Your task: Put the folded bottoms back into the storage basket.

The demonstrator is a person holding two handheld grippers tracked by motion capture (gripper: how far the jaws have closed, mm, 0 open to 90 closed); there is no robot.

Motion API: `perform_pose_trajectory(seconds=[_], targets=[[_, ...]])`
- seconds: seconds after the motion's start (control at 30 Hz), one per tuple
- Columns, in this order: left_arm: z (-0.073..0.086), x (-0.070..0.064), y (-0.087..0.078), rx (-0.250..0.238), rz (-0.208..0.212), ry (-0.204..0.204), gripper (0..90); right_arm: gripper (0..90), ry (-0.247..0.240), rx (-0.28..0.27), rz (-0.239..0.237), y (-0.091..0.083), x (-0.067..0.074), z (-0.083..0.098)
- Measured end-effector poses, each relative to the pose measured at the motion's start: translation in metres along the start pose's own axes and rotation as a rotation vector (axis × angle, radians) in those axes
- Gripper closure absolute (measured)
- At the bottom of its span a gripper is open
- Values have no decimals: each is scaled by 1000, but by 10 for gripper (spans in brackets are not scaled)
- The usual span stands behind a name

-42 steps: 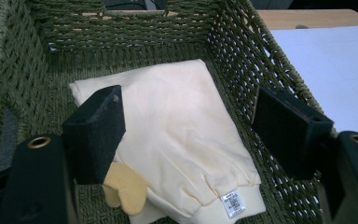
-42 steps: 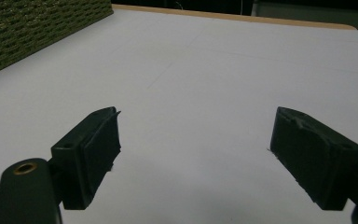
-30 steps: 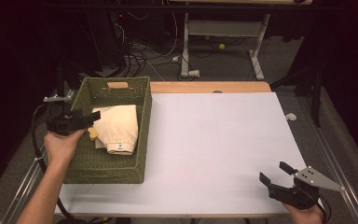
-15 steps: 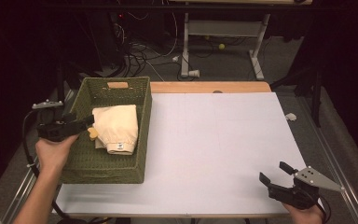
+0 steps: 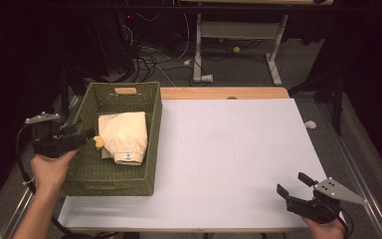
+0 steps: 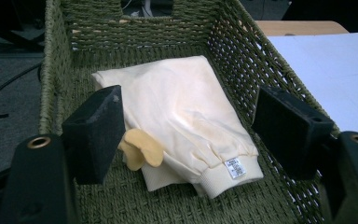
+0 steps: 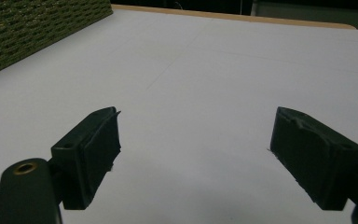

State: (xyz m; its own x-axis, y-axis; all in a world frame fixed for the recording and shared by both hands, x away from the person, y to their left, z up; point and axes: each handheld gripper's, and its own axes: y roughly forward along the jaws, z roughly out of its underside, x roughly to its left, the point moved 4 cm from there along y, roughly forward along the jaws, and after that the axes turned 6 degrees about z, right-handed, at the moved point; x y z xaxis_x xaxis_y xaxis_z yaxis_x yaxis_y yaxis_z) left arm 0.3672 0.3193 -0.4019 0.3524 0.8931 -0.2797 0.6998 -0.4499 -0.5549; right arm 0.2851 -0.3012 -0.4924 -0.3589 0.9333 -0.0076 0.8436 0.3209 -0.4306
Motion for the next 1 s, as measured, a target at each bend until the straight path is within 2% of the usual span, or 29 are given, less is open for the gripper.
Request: perform_pose_trajectory(seconds=[0.63, 0.87, 1.0], targets=[[12, -5, -12, -26, 14, 24, 237, 165, 2, -2, 0, 0, 0, 0], [18, -7, -16, -34, 24, 21, 238, 165, 1, -4, 0, -1, 0, 0], [23, -8, -22, -56, 36, 19, 238, 165, 4, -2, 0, -1, 0, 0]])
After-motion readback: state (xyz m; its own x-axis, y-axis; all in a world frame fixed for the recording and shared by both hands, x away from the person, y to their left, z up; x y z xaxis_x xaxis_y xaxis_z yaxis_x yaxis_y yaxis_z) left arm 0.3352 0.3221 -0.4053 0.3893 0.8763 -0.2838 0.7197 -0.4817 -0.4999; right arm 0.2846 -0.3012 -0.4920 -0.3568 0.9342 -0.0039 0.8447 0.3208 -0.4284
